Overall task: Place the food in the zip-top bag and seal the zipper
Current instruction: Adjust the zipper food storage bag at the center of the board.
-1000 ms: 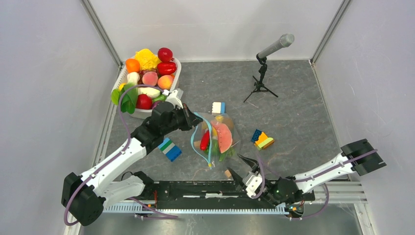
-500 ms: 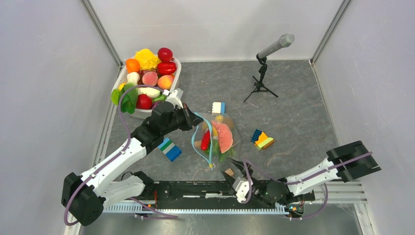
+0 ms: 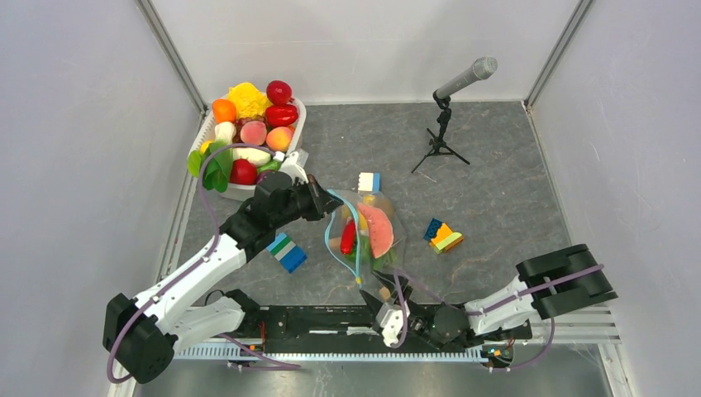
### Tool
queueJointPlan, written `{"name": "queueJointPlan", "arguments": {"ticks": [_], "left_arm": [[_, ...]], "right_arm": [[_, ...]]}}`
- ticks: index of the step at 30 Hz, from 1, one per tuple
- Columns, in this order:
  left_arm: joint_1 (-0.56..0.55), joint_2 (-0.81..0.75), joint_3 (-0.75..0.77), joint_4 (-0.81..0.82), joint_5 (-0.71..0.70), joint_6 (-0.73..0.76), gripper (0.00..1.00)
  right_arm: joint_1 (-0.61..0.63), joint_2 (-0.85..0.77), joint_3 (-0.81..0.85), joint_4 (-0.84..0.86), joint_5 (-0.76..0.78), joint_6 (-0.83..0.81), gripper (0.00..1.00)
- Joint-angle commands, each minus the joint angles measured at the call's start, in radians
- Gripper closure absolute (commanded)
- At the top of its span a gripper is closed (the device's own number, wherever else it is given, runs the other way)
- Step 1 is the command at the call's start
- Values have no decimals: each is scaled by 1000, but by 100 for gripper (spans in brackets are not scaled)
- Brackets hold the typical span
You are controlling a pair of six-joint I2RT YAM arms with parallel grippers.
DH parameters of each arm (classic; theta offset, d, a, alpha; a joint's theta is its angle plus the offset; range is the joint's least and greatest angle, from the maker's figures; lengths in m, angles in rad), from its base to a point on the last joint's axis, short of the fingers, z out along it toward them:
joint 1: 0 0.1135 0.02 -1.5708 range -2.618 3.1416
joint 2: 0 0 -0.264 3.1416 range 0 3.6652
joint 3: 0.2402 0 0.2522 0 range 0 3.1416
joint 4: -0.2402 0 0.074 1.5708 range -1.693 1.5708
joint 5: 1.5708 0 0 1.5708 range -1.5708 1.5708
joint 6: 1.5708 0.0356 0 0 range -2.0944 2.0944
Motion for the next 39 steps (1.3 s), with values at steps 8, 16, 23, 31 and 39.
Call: {"name": "queueJointPlan", "arguments": {"ticks": [8,16,23,31,39], "left_arm": [[9,-20,13,50,-2,-35,98],[12,-22,-2,63,5,-49,98],[12,-26,-5,67,2,-55,98],[12,-21,-14,87,11,-69,98],[12,-26,-28,100,17,-82,98]], "right_arm": [[-39,225,39,439,26,-145,41],[-70,323,56,600,49,-147,47],[-85,324,74,645,74,-186,44],[-130,307,94,644,20,-155,45],[-183,270,76,641,6,-136,58]]}}
